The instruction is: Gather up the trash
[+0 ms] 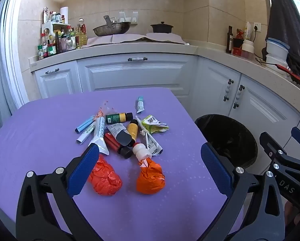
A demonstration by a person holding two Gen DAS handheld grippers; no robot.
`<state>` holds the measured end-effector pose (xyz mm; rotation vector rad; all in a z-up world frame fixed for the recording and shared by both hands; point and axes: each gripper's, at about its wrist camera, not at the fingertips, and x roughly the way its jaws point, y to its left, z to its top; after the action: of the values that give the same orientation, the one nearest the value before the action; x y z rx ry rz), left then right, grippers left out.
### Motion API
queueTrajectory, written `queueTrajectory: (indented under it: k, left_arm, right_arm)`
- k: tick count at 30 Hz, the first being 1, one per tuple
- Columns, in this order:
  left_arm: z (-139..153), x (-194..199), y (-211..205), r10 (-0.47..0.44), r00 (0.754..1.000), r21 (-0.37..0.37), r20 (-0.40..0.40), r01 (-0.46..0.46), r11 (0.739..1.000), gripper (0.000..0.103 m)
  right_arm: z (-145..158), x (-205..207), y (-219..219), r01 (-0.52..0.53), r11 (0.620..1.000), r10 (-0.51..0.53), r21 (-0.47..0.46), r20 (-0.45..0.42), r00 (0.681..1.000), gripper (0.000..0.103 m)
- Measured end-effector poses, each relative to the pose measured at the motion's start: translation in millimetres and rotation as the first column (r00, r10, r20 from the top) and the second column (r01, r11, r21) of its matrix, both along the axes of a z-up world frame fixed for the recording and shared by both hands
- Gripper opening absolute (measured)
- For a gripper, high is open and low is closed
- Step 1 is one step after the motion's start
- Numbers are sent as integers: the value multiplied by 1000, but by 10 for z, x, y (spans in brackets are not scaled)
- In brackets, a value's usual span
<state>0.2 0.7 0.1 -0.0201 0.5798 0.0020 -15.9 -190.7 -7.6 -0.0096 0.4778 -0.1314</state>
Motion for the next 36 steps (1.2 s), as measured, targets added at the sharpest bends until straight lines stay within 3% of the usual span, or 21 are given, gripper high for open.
queueTrajectory:
  k: [9, 11, 36]
  left_arm:
    - [54, -84, 185, 7, 999, -23, 33, -6, 1000, 99]
    - [76, -72, 22, 8, 1000, 3, 25, -8, 1000, 99]
    - [74, -126, 21, 10, 1000, 3, 21, -10, 1000, 99]
  right_arm:
    - [16, -24, 3, 2, 1000, -2, -4, 2, 1000, 97]
    - [31, -53, -8, 1, 1000, -1, -1, 5, 1000, 97]
    - [49, -52, 7, 1, 1000, -1, -1, 15, 1000, 97]
